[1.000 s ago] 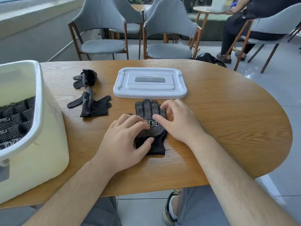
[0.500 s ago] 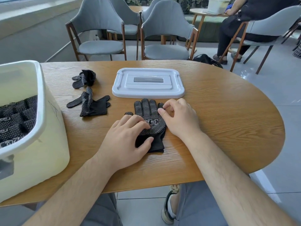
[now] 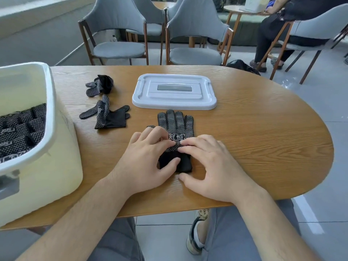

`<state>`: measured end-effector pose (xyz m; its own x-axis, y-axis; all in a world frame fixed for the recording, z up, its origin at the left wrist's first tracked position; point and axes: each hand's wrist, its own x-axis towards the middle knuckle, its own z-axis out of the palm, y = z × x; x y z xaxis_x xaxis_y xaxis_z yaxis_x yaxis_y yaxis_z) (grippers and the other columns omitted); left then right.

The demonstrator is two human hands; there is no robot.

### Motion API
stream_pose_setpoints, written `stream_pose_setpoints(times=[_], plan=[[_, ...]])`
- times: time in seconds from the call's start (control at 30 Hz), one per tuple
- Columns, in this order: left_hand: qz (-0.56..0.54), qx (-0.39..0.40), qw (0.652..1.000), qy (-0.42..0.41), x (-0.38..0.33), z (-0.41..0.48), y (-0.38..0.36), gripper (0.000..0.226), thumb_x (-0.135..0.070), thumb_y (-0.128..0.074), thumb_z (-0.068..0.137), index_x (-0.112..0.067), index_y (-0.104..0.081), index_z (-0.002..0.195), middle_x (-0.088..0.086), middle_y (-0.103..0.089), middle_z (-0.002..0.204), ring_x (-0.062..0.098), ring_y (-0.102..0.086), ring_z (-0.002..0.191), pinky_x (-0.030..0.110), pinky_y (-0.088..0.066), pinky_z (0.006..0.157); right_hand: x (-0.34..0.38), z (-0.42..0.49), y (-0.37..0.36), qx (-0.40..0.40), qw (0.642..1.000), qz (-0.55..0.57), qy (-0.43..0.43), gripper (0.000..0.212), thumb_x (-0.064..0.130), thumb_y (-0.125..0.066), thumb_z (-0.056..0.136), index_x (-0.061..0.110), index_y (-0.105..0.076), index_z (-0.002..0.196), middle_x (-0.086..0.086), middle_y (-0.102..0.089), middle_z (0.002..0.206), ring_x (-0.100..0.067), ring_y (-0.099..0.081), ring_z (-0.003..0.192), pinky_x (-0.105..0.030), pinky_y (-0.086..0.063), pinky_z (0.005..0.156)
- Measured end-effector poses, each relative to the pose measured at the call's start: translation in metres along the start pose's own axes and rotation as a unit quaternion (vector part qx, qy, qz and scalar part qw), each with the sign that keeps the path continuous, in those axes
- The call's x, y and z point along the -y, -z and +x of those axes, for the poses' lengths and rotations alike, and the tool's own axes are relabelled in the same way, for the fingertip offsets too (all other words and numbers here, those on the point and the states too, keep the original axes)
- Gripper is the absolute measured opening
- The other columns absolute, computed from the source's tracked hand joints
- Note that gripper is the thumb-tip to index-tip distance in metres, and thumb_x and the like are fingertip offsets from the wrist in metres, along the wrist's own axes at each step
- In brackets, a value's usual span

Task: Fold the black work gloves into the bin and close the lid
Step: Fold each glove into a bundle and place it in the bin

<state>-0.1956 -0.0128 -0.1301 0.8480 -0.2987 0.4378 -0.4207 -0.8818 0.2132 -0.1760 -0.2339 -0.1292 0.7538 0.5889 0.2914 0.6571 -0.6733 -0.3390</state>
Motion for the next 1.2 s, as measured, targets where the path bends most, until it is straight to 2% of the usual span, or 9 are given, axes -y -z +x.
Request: stream_pose_setpoints(times=[0.17, 0.27, 0.4, 0.53, 0.67, 0.87, 0.97, 1.1, 1.2], plan=[[-0.022, 0.041, 0.998, -0.051, 0.012, -0.017, 0.014, 0.052, -0.070, -0.062, 0.085, -0.030, -0.069, 0.117, -0.018, -0.057, 0.118, 0.007, -0.052, 0.114, 0.030, -0.038, 0.095, -0.001, 0.003, -0.007, -0.055, 0.998, 0.003, 0.007, 0.041, 0.046, -0.059, 0.090, 0.026, -0.074, 0.122, 0.019, -0.062, 0.132, -0.013, -0.050, 0.125, -0.040, -0.043, 0.104], [-0.012, 0.013, 0.999, -0.047, 0.014, -0.016, 0.010, 0.037, -0.058, -0.066, 0.088, -0.028, -0.072, 0.108, -0.019, -0.062, 0.114, 0.010, -0.056, 0.115, 0.033, -0.041, 0.094, -0.001, 0.004, -0.007, -0.062, 0.998, 0.015, 0.023, 0.039, 0.047, -0.062, 0.091, 0.023, -0.076, 0.119, 0.018, -0.063, 0.131, -0.014, -0.051, 0.124, -0.040, -0.045, 0.103], [0.004, -0.049, 0.997, -0.067, 0.011, -0.012, 0.005, 0.023, -0.042, -0.065, 0.092, -0.022, -0.076, 0.097, -0.014, -0.070, 0.097, 0.015, -0.065, 0.099, 0.039, -0.050, 0.080, -0.001, 0.003, -0.004, -0.049, 0.998, 0.020, 0.036, 0.042, 0.045, -0.071, 0.084, 0.026, -0.071, 0.122, 0.020, -0.063, 0.127, -0.009, -0.051, 0.126, -0.036, -0.045, 0.103], [-0.031, -0.074, 0.995, -0.062, 0.008, -0.011, 0.005, 0.026, -0.039, -0.062, 0.094, -0.016, -0.074, 0.095, -0.010, -0.071, 0.088, 0.015, -0.066, 0.088, 0.041, -0.052, 0.073, -0.002, 0.005, -0.007, -0.104, 0.992, 0.041, 0.056, 0.021, 0.038, -0.066, 0.096, 0.021, -0.074, 0.108, 0.014, -0.069, 0.103, -0.011, -0.061, 0.104, -0.036, -0.051, 0.087], [-0.088, -0.057, 0.994, -0.029, 0.008, -0.011, 0.008, 0.034, -0.049, -0.063, 0.092, -0.017, -0.072, 0.099, -0.011, -0.066, 0.086, 0.007, -0.059, 0.085, 0.035, -0.050, 0.079, -0.002, 0.005, -0.008, -0.102, 0.989, 0.108, 0.007, 0.032, 0.050, -0.056, 0.100, 0.025, -0.073, 0.109, 0.011, -0.068, 0.096, -0.011, -0.063, 0.090, -0.036, -0.053, 0.078], [-0.140, -0.030, 0.989, 0.044, 0.009, -0.009, 0.010, 0.029, -0.050, -0.054, 0.095, -0.024, -0.067, 0.099, -0.018, -0.060, 0.081, -0.001, -0.054, 0.081, 0.027, -0.042, 0.081, 0.005, 0.010, -0.001, -0.109, 0.984, 0.135, -0.040, 0.027, 0.052, -0.055, 0.098, 0.035, -0.070, 0.114, 0.028, -0.058, 0.078, 0.003, -0.055, 0.075, -0.015, -0.042, 0.065], [-0.164, -0.025, 0.983, 0.082, 0.007, -0.009, 0.012, 0.022, -0.049, -0.054, 0.092, -0.028, -0.061, 0.096, -0.018, -0.059, 0.077, -0.004, -0.054, 0.078, 0.012, -0.035, 0.076, 0.007, 0.019, -0.001, -0.082, 0.978, 0.175, -0.075, 0.024, 0.048, -0.064, 0.095, 0.044, -0.063, 0.119, 0.038, -0.058, 0.082, 0.011, -0.059, 0.081, -0.012, -0.041, 0.069], [-0.180, -0.028, 0.977, 0.108, 0.005, -0.009, 0.010, 0.021, -0.035, -0.069, 0.090, -0.034, -0.052, 0.101, -0.017, -0.059, 0.085, 0.005, -0.058, 0.079, 0.016, -0.041, 0.073, 0.005, 0.026, -0.003, -0.069, 0.974, 0.199, -0.088, 0.017, 0.032, -0.074, 0.092, 0.039, -0.064, 0.104, 0.022, -0.058, 0.094, -0.002, -0.057, 0.075, -0.014, -0.038, 0.067], [-0.166, -0.033, 0.982, 0.079, 0.006, -0.007, 0.010, 0.025, -0.022, -0.073, 0.089, -0.027, -0.059, 0.109, -0.014, -0.051, 0.109, 0.004, -0.060, 0.086, 0.011, -0.043, 0.076, 0.006, 0.025, -0.008, -0.067, 0.984, 0.149, -0.074, 0.006, 0.029, -0.073, 0.092, 0.032, -0.068, 0.094, 0.019, -0.053, 0.104, -0.002, -0.055, 0.083, -0.015, -0.039, 0.073]])
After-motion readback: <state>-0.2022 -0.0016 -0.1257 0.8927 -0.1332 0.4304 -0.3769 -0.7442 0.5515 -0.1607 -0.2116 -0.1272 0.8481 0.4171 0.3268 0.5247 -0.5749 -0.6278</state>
